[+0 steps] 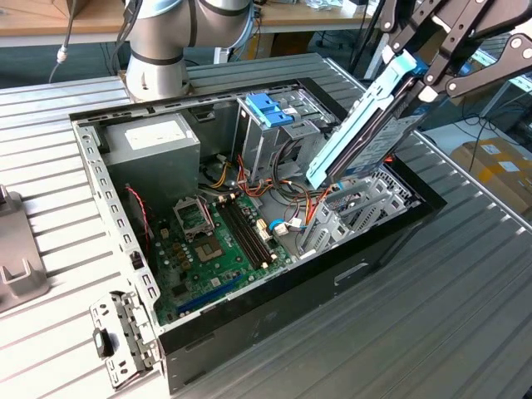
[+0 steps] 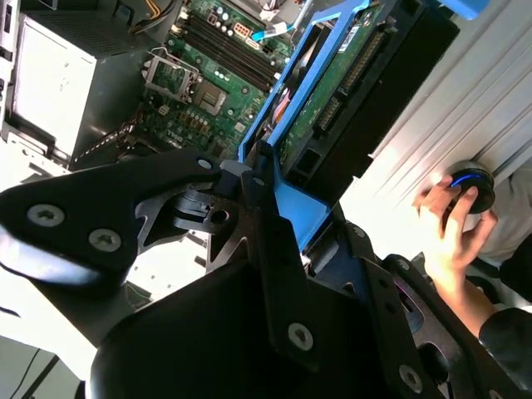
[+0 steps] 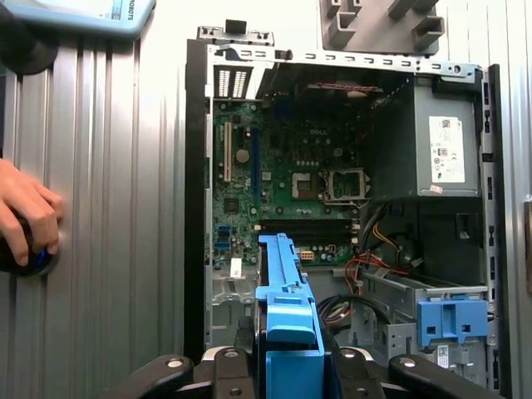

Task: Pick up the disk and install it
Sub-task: 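Pick up the disk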

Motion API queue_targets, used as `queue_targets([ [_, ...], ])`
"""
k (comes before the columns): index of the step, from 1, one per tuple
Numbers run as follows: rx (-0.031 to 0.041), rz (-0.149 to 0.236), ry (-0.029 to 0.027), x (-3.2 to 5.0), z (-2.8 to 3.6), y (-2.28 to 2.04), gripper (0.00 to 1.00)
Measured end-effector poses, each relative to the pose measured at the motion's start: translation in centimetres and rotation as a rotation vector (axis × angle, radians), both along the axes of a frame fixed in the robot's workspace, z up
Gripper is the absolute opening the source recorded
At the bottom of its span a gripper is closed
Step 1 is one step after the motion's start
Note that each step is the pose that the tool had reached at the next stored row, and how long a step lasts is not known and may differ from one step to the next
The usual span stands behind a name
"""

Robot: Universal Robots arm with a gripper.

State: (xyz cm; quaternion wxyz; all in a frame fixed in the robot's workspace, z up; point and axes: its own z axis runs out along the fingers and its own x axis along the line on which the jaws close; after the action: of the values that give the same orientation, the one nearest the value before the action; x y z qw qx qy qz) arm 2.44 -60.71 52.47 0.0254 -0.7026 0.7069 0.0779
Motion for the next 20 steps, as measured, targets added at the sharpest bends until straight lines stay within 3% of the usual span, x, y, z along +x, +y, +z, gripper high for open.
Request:
queue_targets([
  [20,0.0000,0.000,0.0000,0.53,-0.27,-1.85,0.37],
])
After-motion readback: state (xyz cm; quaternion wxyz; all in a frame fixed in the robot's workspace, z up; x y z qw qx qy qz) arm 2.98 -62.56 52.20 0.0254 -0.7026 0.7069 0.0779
